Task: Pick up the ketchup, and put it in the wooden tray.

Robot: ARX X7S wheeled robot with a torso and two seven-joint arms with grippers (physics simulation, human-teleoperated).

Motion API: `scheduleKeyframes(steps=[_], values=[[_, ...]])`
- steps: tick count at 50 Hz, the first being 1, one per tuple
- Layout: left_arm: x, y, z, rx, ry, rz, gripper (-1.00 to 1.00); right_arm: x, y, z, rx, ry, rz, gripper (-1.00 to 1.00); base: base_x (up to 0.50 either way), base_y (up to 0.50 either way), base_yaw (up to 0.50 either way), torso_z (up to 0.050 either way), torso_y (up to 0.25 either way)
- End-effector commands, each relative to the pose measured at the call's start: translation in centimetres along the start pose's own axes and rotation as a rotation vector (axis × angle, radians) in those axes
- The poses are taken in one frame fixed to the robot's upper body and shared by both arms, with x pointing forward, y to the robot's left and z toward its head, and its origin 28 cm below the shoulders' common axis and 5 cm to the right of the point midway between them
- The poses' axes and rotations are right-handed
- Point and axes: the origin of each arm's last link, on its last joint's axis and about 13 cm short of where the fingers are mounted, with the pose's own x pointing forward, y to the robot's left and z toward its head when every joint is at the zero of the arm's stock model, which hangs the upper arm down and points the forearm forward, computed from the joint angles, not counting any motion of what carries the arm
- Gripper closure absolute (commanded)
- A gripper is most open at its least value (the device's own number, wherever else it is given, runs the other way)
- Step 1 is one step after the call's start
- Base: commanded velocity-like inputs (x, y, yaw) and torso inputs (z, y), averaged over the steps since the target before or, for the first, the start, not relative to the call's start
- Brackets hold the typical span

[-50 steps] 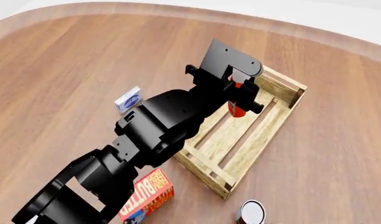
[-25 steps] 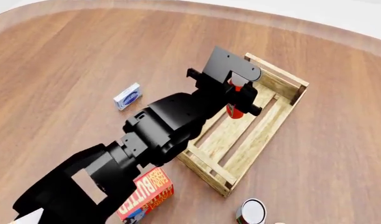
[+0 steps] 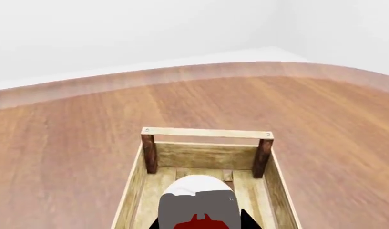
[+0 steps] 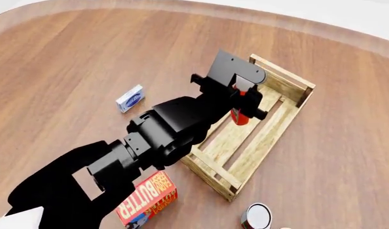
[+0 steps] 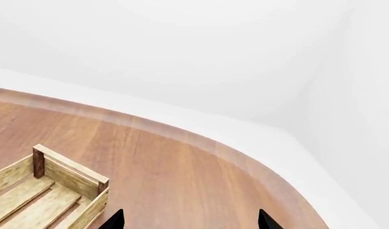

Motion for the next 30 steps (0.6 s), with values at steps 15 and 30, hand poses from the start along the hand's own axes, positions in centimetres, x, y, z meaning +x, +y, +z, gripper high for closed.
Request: scheduleKeyframes(steps=[15, 30], values=[[-1.3, -0.4, -1.0, 0.000, 0.000, 0.020, 1.00, 0.0, 0.0, 0.0, 0.000, 0.016, 0.033, -1.00, 0.00, 0.00, 0.00, 0.000, 0.000], [-1.8, -1.4, -2.5, 0.025, -0.010, 0.022, 1.00, 0.0, 0.0, 0.0, 0.005, 0.020, 0.022, -1.00, 0.00, 0.00, 0.00, 0.000, 0.000]])
